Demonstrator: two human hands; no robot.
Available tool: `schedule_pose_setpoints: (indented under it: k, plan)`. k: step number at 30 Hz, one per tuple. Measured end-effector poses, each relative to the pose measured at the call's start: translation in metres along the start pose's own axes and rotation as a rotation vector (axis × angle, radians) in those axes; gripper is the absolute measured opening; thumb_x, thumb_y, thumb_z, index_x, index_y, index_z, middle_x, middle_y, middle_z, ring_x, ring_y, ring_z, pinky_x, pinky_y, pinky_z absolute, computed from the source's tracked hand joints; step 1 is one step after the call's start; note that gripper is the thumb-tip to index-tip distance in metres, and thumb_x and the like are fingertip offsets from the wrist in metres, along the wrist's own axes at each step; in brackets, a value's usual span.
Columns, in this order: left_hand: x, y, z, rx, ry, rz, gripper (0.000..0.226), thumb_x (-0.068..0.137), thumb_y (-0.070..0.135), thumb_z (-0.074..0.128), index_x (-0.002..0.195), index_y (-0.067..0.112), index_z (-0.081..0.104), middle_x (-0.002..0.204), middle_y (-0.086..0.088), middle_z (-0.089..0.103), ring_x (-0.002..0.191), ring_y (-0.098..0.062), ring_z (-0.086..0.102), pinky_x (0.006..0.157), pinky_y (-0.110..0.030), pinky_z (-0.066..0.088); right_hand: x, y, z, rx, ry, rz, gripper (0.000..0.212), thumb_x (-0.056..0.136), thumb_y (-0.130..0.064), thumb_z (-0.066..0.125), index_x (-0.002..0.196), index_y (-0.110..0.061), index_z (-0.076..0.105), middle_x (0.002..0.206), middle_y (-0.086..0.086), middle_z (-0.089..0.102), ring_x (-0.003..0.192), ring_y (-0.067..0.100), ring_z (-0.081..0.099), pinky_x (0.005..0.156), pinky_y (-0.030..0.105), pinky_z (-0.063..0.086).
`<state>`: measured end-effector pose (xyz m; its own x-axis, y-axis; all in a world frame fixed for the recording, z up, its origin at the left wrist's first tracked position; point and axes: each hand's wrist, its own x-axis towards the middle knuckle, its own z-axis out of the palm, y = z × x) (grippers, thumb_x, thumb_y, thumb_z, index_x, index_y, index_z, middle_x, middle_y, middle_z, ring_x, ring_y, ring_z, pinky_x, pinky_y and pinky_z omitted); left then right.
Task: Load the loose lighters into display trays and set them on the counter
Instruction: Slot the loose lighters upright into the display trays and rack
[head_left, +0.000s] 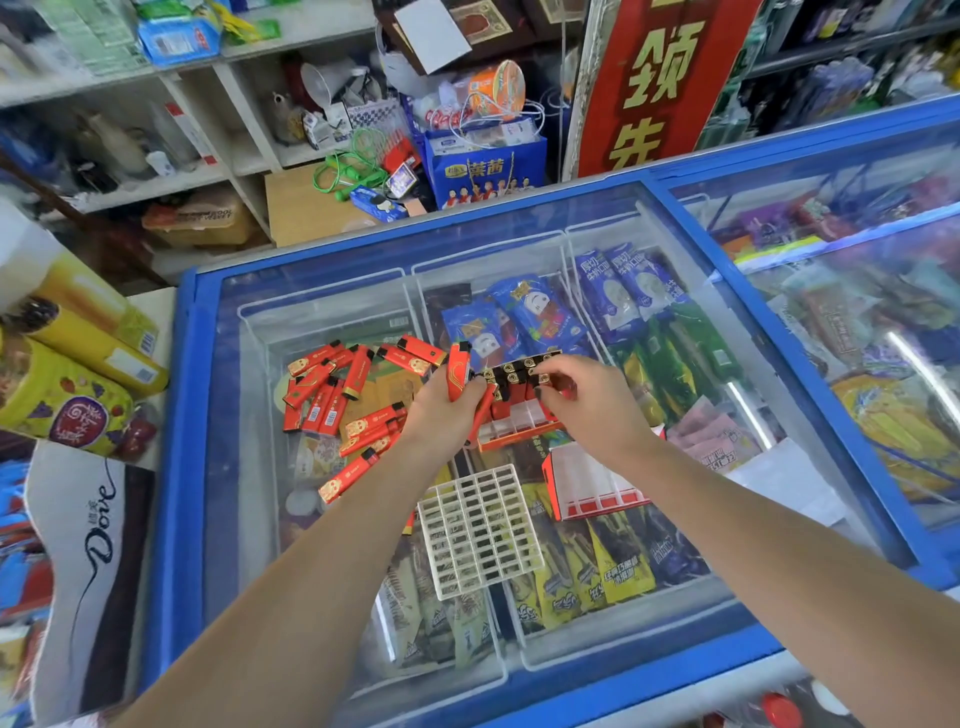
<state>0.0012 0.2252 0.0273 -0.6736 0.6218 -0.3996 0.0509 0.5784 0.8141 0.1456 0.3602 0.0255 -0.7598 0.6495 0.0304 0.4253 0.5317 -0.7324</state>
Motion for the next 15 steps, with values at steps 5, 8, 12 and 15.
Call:
schedule_pose_setpoints:
  k: [5,8,12,15]
  plan:
    - [-0.002,0.002,0.000,0.000,-0.001,-0.003,0.022,0.103,0.043,0.052,0.100,0.022,0.059,0.076,-0.004,0.066,0.058,-0.015,0.064,0.061,-0.034,0.059,0.003,-0.003,0.006,-0.093,-0.031,-0.135,0.025,0.090,0.000,0.066,0.112,-0.009,0.073,0.106,0.004,0.073,0.083,0.013,0.064,0.079,0.023,0.050]
    - [-0.002,0.003,0.000,-0.006,-0.003,-0.014,0.022,0.103,0.043,0.053,0.098,0.022,0.058,0.079,-0.007,0.066,0.063,-0.020,0.065,0.072,-0.045,0.063,0.005,-0.003,0.010,-0.107,-0.072,-0.147,0.024,0.090,0.002,0.063,0.111,-0.006,0.071,0.107,0.008,0.069,0.091,0.024,0.066,0.082,0.039,0.054]
    - [-0.002,0.003,0.000,-0.020,-0.008,-0.016,0.021,0.103,0.043,0.053,0.097,0.023,0.057,0.077,-0.006,0.065,0.063,-0.020,0.065,0.074,-0.049,0.063,0.003,-0.001,0.012,-0.112,-0.063,-0.148,0.028,0.091,0.001,0.061,0.117,-0.010,0.065,0.110,0.006,0.067,0.089,0.023,0.066,0.078,0.044,0.055]
    - [-0.003,0.004,-0.001,-0.024,-0.014,-0.013,0.020,0.103,0.043,0.053,0.099,0.024,0.057,0.079,-0.007,0.065,0.064,-0.020,0.066,0.074,-0.049,0.063,0.002,-0.001,0.011,-0.147,-0.044,-0.175,0.030,0.094,-0.001,0.056,0.121,-0.012,0.064,0.114,0.006,0.063,0.084,0.023,0.063,0.073,0.040,0.054]
